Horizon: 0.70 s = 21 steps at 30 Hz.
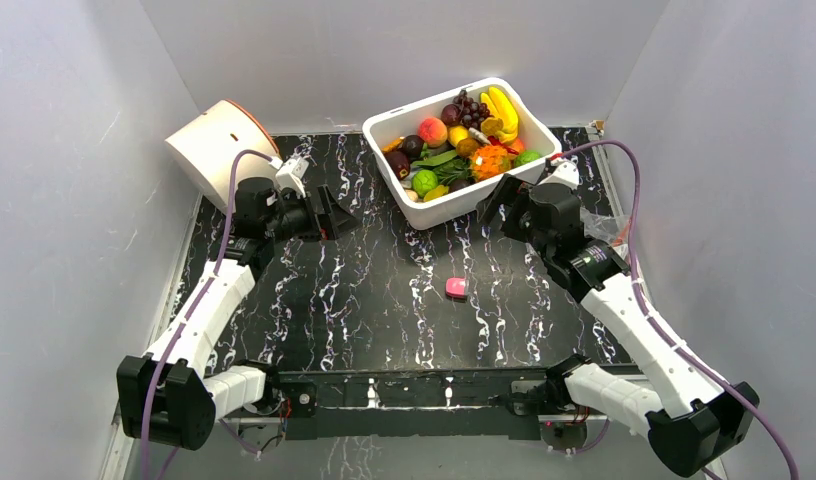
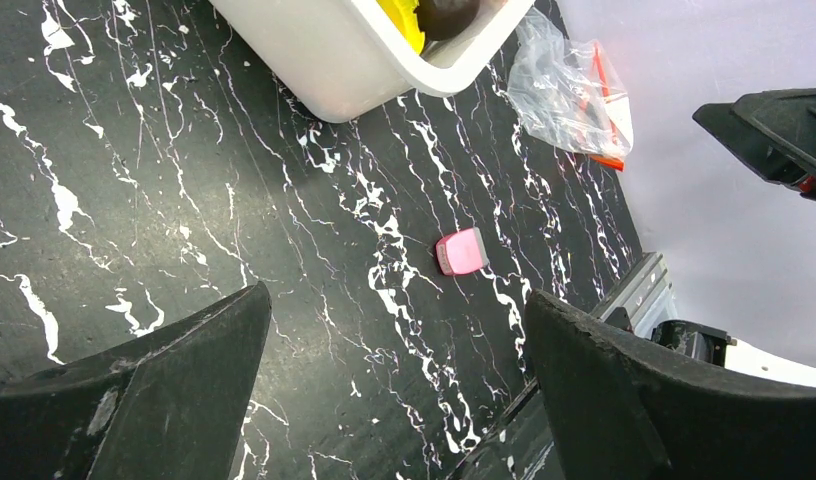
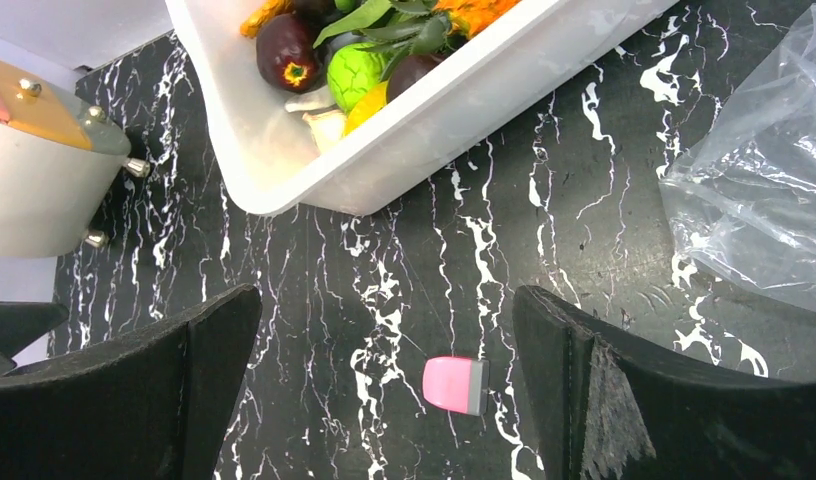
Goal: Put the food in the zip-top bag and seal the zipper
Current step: Pick up the zipper food storage bag at the corner of the board.
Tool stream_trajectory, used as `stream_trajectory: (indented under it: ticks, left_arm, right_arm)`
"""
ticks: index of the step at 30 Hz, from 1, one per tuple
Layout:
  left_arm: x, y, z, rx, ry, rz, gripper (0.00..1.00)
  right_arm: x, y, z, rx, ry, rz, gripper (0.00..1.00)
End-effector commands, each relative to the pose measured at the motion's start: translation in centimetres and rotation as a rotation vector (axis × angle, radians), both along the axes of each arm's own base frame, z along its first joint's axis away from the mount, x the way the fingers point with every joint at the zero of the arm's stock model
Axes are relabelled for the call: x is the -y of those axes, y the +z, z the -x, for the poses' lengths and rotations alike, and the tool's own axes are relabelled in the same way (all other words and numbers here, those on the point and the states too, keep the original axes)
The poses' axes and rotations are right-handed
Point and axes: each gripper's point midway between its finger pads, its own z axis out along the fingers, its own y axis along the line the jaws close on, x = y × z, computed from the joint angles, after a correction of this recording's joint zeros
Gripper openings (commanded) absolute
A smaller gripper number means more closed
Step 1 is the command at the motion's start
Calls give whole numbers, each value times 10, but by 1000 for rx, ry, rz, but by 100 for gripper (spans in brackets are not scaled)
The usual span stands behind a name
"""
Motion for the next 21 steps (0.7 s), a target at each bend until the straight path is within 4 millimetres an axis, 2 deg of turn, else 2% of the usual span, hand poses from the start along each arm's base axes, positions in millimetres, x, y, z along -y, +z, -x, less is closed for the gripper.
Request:
stream_trajectory:
  ticks: [1, 3, 8, 13, 15, 18, 21]
  left_arm:
    - [-2, 13, 0, 47, 1, 0, 99]
    - [-3, 13, -1, 44, 0, -6, 98]
    - [-1, 6, 1, 23, -20, -14, 98]
    - [-2, 0, 0, 0, -26, -28, 98]
    - [2, -4, 1, -13, -60, -31, 98]
    - [5, -8, 4, -12, -81, -45, 98]
    - [5, -5, 7, 25, -85, -67, 98]
  right_arm:
    - [5, 15, -10, 52, -44, -9, 98]
    - [8, 14, -11, 51, -64, -2, 98]
    - [33, 7, -17, 43, -201, 67, 98]
    - [51, -10, -26, 13, -304, 148, 97]
    - [59, -18, -29, -7, -342, 191, 89]
    - [73, -31, -38, -39, -404, 236, 67]
    - [84, -42, -47, -60, -441, 247, 60]
